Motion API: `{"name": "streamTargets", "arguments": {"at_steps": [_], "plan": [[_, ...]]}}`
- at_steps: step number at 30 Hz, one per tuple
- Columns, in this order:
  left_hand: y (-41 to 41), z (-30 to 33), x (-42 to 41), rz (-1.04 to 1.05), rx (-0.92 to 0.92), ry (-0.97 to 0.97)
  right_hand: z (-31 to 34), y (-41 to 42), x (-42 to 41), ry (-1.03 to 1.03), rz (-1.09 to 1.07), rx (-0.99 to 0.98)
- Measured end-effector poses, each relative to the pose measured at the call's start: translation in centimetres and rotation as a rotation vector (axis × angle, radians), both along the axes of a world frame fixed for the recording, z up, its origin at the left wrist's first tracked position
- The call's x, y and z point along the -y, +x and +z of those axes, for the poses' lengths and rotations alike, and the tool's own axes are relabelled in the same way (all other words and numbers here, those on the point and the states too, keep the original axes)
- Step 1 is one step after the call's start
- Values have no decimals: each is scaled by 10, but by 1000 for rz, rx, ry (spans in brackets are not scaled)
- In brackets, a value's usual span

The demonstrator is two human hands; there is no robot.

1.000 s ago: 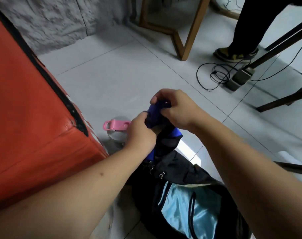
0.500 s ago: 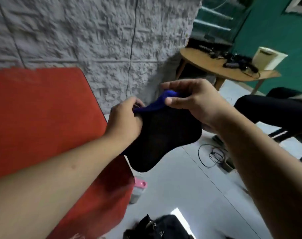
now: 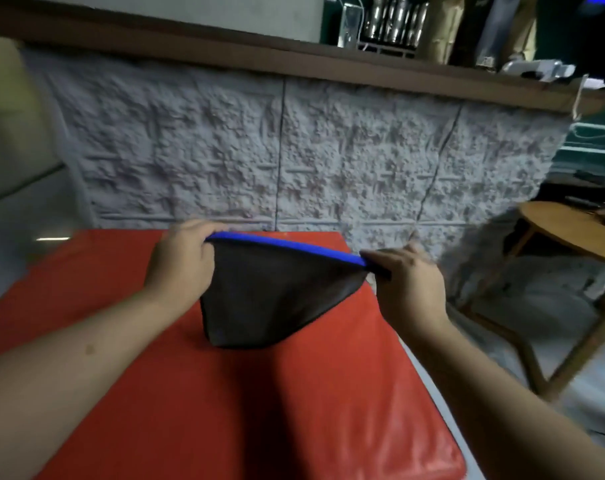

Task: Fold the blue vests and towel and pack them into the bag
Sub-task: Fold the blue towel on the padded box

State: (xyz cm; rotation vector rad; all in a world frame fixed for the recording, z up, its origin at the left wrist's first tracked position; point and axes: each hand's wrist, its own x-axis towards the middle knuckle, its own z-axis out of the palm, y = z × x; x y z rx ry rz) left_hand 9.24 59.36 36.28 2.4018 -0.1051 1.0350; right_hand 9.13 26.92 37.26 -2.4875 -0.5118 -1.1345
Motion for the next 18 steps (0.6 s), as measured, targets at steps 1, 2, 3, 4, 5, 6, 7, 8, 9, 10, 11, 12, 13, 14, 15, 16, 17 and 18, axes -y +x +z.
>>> {"name": "streamTargets", "arguments": {"at_steps": [1,2,3,4,5,6,7,8,9,10,11,12,13,14,15,16,17,18], "plan": [[-16,-13,-13,12,-10,5,-18,-7,-10,-7,20,-14],[-30,-28,-20,16,-34,6,-38,-15,-14,-15,37,-57],[-48,-47,-30,16,-68,20,-61,-25,-20,-37,47,-115],[-59,-66,-30,-18,-117,56,-84,-32,-15,-68,32,-181],[-74,-88,-35,-57,-180,99,-105,-44,-16,-112,9,-273],[-88,-109,-39,-100,-245,154,-124,-56,-14,-147,-9,-376],[-99,-129,-41,-141,-296,204,-137,-67,-13,-163,-19,-488],[-110,-142,-42,-175,-380,227,-145,-77,-13,-176,-22,-596],[-120,-150,-41,-210,-493,231,-149,-84,-12,-195,-31,-703],[-130,-153,-40,-242,-597,254,-149,-88,-11,-224,-39,-797],[-140,-155,-38,-276,-693,282,-148,-92,-10,-243,-39,-886],[-148,-155,-35,-299,-794,302,-145,-96,-8,-259,-27,-980],[-153,-154,-34,-322,-885,301,-142,-99,-6,-274,7,-1074],[-155,-154,-34,-347,-975,297,-139,-102,-5,-297,47,-1157],[-158,-150,-34,-359,-1051,269,-137,-103,-3,-299,85,-1211],[-158,-147,-33,-344,-1124,214,-138,-102,-1,-265,105,-1233],[-157,-141,-31,-319,-1125,107,-139,-100,1,-190,93,-1218],[-151,-142,-32,-277,-1074,-10,-139,-97,2,-89,63,-1172]]}}
